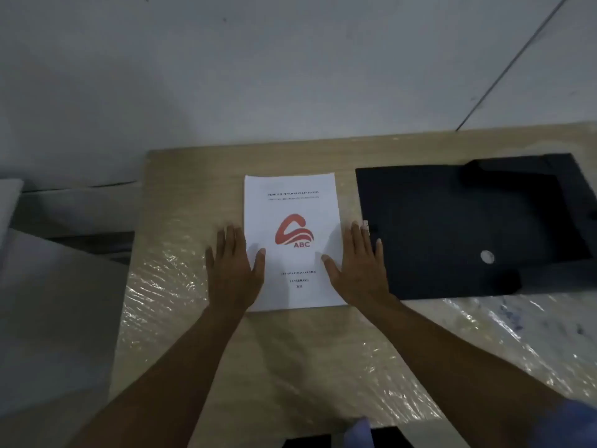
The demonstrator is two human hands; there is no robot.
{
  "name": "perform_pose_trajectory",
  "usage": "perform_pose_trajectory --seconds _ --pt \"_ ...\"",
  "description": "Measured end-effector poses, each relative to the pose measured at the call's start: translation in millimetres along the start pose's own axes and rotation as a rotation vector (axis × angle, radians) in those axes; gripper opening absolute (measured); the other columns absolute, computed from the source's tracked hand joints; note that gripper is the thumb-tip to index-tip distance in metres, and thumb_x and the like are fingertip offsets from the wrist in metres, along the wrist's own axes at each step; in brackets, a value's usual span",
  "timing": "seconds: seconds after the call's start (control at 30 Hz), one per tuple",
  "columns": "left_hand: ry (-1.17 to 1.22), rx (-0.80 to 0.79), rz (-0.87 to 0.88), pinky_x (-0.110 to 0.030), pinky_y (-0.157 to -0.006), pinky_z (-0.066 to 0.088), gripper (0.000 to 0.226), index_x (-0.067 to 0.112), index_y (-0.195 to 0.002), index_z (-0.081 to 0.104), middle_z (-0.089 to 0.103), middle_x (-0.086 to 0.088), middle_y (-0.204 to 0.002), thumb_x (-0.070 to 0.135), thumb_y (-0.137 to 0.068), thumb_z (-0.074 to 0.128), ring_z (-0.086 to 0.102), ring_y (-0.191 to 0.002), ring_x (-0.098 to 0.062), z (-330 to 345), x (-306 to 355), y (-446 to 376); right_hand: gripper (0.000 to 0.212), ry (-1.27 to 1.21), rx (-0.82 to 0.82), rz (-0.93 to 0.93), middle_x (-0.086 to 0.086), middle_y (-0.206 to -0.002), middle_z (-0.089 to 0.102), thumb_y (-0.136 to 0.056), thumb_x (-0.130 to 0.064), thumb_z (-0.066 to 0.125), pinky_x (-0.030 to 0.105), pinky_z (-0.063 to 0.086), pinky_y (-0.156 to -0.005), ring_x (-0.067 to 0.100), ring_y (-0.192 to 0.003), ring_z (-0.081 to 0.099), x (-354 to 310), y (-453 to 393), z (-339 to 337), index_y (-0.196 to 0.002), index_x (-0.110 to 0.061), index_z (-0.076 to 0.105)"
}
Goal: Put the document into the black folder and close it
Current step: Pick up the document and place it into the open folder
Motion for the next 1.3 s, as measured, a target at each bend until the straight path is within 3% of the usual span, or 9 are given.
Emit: perform_pose_trajectory --seconds 0.27,0.4,0.5,0.6,0.87,0.97,1.03,1.13,1.3 --pt "0.061 -0.09 -0.12 -0.054 -0.123 0.022 0.066 -0.002 -0.155 0.03 0.025 -0.016 -0.167 0.036 -0.103 0.045 0.015 -0.157 -0.034 26.9 -7.9 6.5 0.084 -0.133 -0.03 0.106 0.008 -0.173 0.007 -0.102 -0.05 0.046 0.052 0.0 -0.129 0.026 -0.16 0.0 -3.4 6.4 13.6 -0.162 -0.008 0.005" --pt "0.134 -0.037 -0.163 -0.051 -0.12 0.029 0.059 -0.004 -0.15 0.039 0.037 -0.02 -0.161 0.024 -0.1 0.052 0.029 -0.151 -0.038 19.8 -6.3 6.9 0.069 -0.303 0.042 0.146 0.009 -0.166 0.028 -0.101 -0.033 0.055 0.053 0.015 -0.128 0.027 -0.156 0.02 -6.2 8.6 5.1 -0.157 -0.006 0.027" --pt "0.237 0.058 -0.22 -0.05 -0.108 0.041 0.052 -0.002 -0.145 0.048 0.053 -0.022 -0.146 0.012 -0.096 0.055 0.046 -0.134 -0.042 9.4 -7.0 9.3 0.052 -0.354 0.129 0.202 0.008 -0.151 0.05 -0.098 -0.029 0.061 0.053 0.038 -0.116 0.028 -0.14 0.046 -3.6 12.7 -4.8 -0.146 -0.012 0.046" --pt "0.381 0.099 -0.279 -0.045 -0.101 0.045 0.053 0.004 -0.151 0.045 0.057 -0.023 -0.136 0.003 -0.098 0.048 0.055 -0.122 -0.04 8.6 -7.0 12.6 0.041 -0.565 0.12 0.277 0.006 -0.137 0.059 -0.101 -0.023 0.059 0.051 0.053 -0.104 0.025 -0.124 0.058 -6.3 15.7 -2.2 -0.14 -0.018 0.05" --pt "0.533 0.215 -0.294 -0.031 -0.093 0.045 0.05 0.003 -0.147 0.049 0.067 -0.026 -0.125 -0.006 -0.099 0.045 0.065 -0.111 -0.039 -3.8 -4.6 20.9 0.037 -0.805 0.063 0.466 0.01 -0.129 0.062 -0.105 -0.01 0.047 0.046 0.059 -0.098 0.027 -0.116 0.064 1.3 16.2 1.7 -0.139 -0.015 0.058" --pt "0.578 0.25 -0.296 -0.021 -0.092 0.04 0.044 0.0 -0.141 0.056 0.07 -0.025 -0.125 -0.005 -0.098 0.047 0.067 -0.112 -0.038 -7.7 -7.1 21.3 0.034 -0.859 0.083 0.485 0.003 -0.108 0.073 -0.101 0.0 0.044 0.032 0.062 -0.076 0.023 -0.096 0.07 6.3 18.8 0.8 -0.114 -0.015 0.071" --pt "0.643 0.259 -0.318 -0.022 -0.093 0.043 0.042 0.0 -0.14 0.058 0.071 -0.024 -0.125 -0.004 -0.099 0.047 0.068 -0.112 -0.036 -8.5 -7.5 21.9 0.037 -0.912 0.059 0.489 -0.006 -0.098 0.071 -0.1 0.0 0.043 0.021 0.056 -0.063 0.016 -0.089 0.069 7.2 20.0 2.9 -0.108 -0.023 0.071" --pt "0.717 0.262 -0.348 -0.022 -0.094 0.046 0.041 0.002 -0.139 0.059 0.071 -0.022 -0.126 -0.002 -0.1 0.048 0.068 -0.112 -0.032 -11.6 -4.7 23.1 0.046 -0.96 0.056 0.454 -0.011 -0.098 0.068 -0.1 0.0 0.041 0.017 0.053 -0.066 0.01 -0.089 0.067 4.7 22.6 -3.0 -0.119 -0.032 0.068" --pt "0.821 0.257 -0.38 0.005 -0.072 0.039 0.04 0.009 -0.138 0.062 0.073 -0.008 -0.126 0.004 -0.1 0.05 0.064 -0.093 -0.007 -21.4 9.1 19.8 0.043 -0.945 0.139 0.404 -0.001 -0.122 0.066 -0.105 -0.006 0.046 0.015 0.055 -0.075 0.015 -0.101 0.064 19.7 23.0 -40.0 -0.144 -0.02 0.056"
Point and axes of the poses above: each hand's wrist, its own y-axis away from the middle knuckle, its own z-axis out of the palm, x = y × z, the point moved 10 cm from there along -y, towards the middle knuckle
